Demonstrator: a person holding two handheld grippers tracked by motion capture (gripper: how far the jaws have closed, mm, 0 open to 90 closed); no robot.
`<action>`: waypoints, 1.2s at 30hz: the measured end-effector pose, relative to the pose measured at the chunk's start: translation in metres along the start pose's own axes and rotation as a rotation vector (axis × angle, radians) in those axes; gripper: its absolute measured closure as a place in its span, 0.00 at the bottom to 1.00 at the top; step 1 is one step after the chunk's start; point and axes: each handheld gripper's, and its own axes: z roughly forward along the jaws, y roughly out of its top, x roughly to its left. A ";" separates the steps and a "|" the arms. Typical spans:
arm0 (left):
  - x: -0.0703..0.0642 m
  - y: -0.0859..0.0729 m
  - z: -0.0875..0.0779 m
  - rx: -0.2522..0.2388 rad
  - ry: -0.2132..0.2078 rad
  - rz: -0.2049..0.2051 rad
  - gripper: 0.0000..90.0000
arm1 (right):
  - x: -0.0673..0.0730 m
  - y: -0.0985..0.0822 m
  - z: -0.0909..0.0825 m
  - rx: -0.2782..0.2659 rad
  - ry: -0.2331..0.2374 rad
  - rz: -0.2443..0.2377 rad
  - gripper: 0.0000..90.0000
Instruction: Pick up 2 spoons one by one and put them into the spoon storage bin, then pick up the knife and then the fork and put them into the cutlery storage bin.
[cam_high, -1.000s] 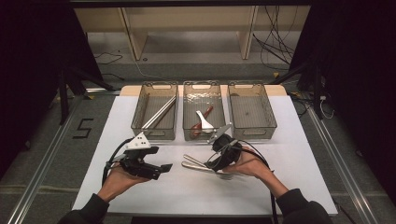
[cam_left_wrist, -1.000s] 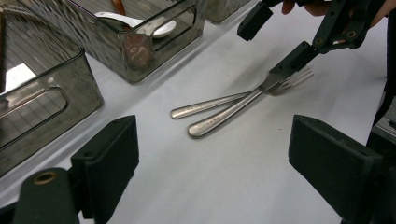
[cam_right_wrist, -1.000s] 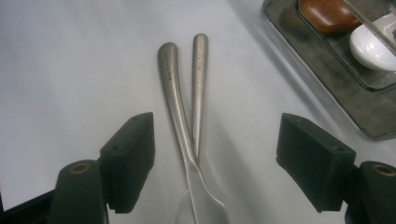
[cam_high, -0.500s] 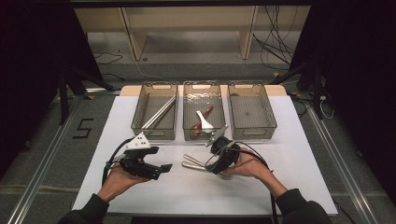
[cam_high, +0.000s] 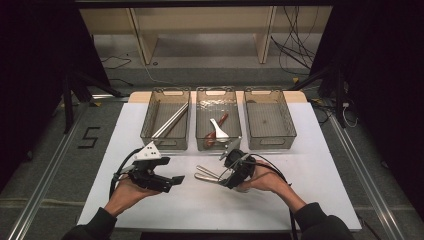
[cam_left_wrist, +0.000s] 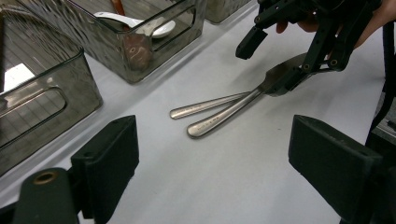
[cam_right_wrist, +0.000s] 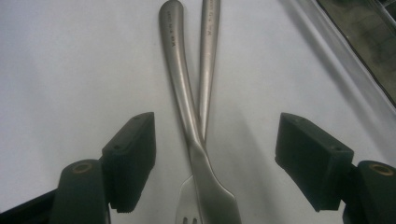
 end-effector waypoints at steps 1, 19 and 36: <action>0.000 0.000 0.000 0.000 0.000 0.000 0.18 | 0.000 0.000 0.000 0.001 0.001 0.000 0.33; 0.000 0.000 -0.001 0.000 0.000 0.003 0.18 | 0.002 -0.001 0.006 0.021 -0.006 -0.008 0.34; -0.001 0.000 -0.001 0.004 0.004 0.006 0.18 | 0.000 -0.004 0.016 0.070 0.005 -0.048 0.51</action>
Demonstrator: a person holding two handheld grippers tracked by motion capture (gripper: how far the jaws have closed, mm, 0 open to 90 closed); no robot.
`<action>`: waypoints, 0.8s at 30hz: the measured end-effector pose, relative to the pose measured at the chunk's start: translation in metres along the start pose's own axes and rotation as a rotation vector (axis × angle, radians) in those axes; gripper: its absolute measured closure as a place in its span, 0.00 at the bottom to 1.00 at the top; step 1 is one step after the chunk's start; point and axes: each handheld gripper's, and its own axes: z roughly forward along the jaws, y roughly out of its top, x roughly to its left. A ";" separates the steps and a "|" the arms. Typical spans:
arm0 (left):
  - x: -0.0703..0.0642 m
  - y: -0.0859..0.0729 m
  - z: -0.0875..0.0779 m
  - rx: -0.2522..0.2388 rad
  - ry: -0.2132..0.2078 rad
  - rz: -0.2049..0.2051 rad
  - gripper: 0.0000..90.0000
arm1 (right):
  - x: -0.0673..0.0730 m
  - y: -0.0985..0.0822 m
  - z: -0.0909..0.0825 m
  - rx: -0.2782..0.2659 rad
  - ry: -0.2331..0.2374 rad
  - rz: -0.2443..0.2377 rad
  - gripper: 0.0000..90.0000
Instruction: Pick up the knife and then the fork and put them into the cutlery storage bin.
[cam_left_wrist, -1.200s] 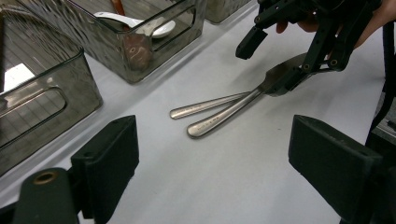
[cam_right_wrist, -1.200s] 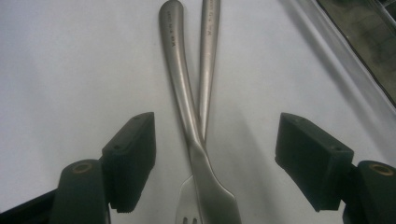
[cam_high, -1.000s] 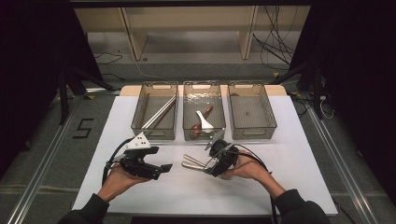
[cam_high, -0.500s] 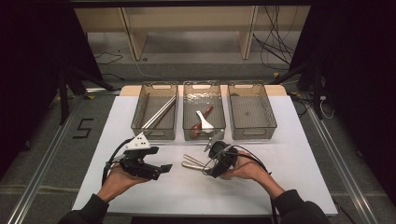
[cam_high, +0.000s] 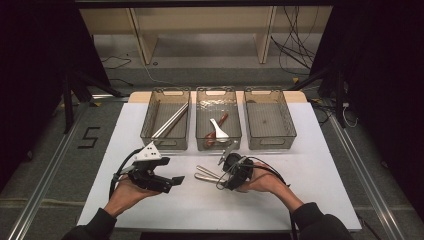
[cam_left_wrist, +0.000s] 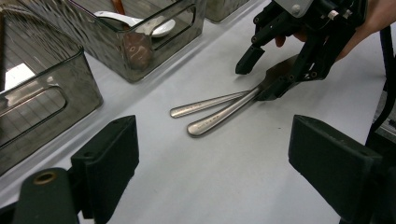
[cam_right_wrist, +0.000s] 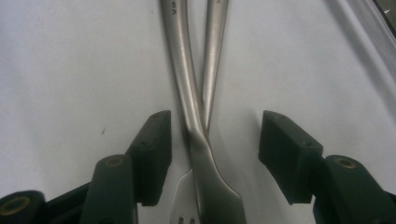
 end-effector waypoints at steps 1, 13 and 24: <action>0.000 0.000 0.000 -0.001 0.000 0.001 0.17 | 0.000 0.000 0.000 0.001 0.001 0.000 0.53; 0.000 -0.001 -0.001 -0.003 -0.002 0.002 0.18 | 0.002 -0.002 0.000 0.020 0.003 -0.023 0.69; -0.001 -0.001 0.000 0.004 -0.004 0.006 0.18 | 0.006 -0.001 0.001 0.020 0.013 -0.078 0.84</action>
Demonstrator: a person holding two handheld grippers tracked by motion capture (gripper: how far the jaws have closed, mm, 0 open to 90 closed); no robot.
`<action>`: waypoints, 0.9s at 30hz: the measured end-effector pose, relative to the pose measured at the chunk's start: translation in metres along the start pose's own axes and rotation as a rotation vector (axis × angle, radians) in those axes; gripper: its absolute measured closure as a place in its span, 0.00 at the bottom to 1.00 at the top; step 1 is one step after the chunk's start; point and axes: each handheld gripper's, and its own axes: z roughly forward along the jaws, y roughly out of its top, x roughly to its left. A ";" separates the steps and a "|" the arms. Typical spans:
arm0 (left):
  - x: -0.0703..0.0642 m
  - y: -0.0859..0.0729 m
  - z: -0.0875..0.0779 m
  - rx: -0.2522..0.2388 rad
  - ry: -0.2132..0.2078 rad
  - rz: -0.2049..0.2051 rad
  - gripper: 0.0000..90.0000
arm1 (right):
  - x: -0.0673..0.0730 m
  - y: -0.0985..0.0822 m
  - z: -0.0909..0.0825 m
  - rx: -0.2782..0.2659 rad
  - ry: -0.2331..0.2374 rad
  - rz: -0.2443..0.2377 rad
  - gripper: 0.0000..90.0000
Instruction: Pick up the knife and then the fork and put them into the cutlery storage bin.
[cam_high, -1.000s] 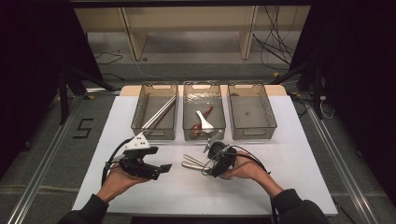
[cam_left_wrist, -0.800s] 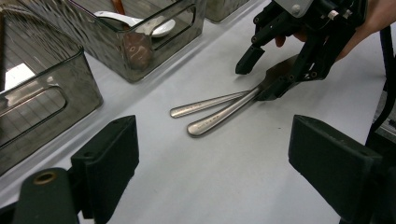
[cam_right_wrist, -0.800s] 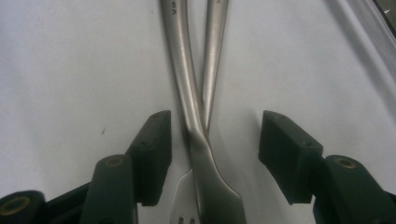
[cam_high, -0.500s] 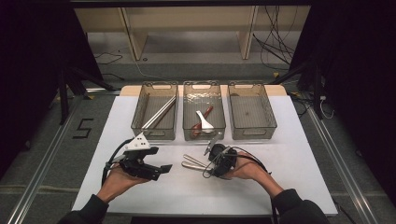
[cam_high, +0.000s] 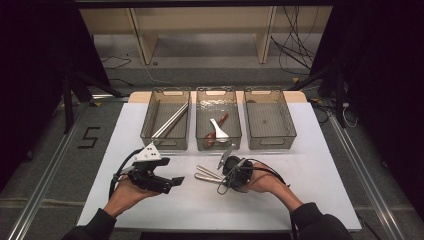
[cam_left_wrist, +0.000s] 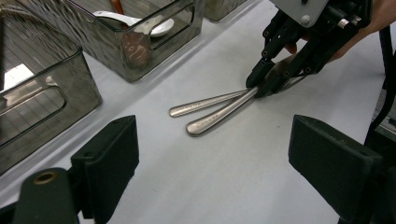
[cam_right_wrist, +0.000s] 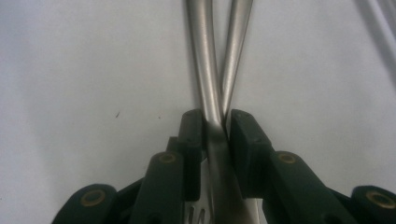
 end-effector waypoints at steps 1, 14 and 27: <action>0.000 0.000 0.000 0.000 0.000 0.000 0.18 | 0.000 0.000 0.000 0.002 -0.001 -0.005 0.84; 0.000 0.000 0.000 -0.004 0.001 -0.003 0.18 | 0.001 0.000 -0.002 -0.011 0.008 -0.026 0.90; 0.000 0.000 0.000 -0.003 0.002 -0.002 0.17 | -0.003 0.000 -0.015 -0.031 -0.005 0.012 0.90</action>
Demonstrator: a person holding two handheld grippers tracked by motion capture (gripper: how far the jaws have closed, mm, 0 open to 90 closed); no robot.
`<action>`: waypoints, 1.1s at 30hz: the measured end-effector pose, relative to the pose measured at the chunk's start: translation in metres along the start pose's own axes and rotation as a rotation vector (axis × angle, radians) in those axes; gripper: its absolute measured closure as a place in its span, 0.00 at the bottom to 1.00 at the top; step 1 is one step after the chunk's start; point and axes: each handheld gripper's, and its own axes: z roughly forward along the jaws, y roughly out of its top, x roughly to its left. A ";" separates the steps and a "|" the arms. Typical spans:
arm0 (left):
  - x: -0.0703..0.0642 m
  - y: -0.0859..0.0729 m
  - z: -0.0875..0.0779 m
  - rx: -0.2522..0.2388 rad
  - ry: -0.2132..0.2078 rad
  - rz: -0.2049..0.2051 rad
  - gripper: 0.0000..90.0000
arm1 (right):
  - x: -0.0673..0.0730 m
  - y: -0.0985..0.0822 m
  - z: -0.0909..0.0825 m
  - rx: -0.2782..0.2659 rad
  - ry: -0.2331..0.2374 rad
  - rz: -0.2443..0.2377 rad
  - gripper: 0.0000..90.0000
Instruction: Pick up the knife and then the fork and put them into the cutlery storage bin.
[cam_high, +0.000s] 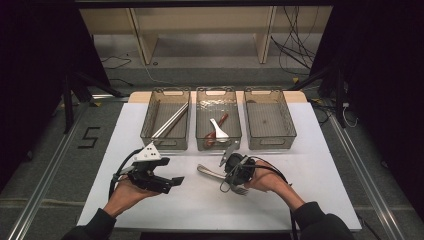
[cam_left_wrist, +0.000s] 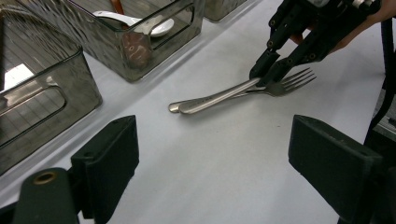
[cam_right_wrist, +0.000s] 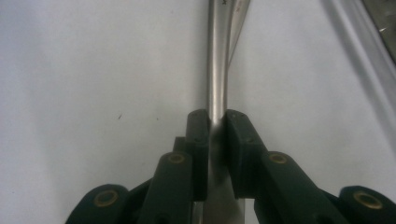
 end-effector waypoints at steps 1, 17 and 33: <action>0.000 0.000 0.000 0.000 0.000 -0.001 0.18 | -0.001 0.000 -0.001 -0.001 0.002 0.003 0.90; 0.001 0.000 -0.001 -0.002 -0.002 0.001 0.18 | -0.016 -0.003 -0.047 -0.163 -0.021 0.074 0.90; 0.003 0.000 -0.002 -0.026 0.000 -0.020 0.17 | -0.053 -0.026 -0.094 -0.303 -0.124 0.246 0.90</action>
